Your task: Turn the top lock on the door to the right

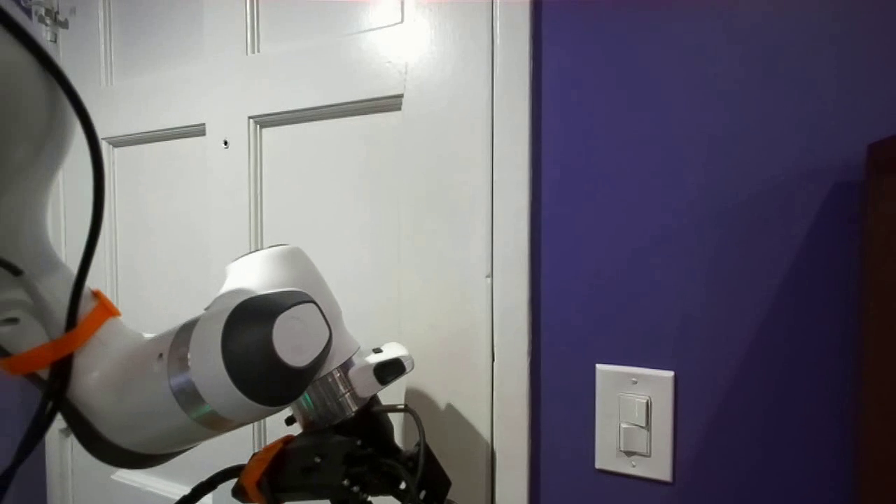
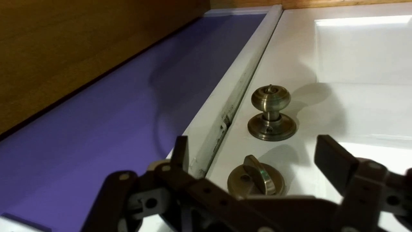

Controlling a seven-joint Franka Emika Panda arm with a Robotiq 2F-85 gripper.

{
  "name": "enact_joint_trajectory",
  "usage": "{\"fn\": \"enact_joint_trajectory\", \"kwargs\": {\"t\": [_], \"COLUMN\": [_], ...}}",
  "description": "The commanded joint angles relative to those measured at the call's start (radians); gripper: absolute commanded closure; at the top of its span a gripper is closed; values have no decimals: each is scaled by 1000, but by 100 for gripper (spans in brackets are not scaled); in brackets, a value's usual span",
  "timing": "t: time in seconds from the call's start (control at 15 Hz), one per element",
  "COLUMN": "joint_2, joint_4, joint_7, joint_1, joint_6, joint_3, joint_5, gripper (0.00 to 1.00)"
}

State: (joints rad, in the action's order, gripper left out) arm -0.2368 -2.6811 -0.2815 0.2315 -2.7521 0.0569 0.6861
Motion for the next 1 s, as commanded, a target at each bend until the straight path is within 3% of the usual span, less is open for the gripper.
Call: {"fn": "enact_joint_trajectory", "kwargs": {"t": [0.0, 0.4, 0.47, 0.6, 0.67, 0.93], "joint_2": [113, 221, 232, 250, 258, 276], "joint_4": [79, 158, 167, 180, 185, 203], "joint_7": [-24, -15, -12, -9, -8, -12], "joint_1": [11, 0, -2, -4, -6, -10], "joint_6": [-40, -42, -42, -46, -50, -54], "joint_3": [9, 15, 15, 16, 16, 15], "joint_5": [31, 46, 44, 45, 47, 64], "gripper": [0, 0, 4, 28, 31, 61]}}
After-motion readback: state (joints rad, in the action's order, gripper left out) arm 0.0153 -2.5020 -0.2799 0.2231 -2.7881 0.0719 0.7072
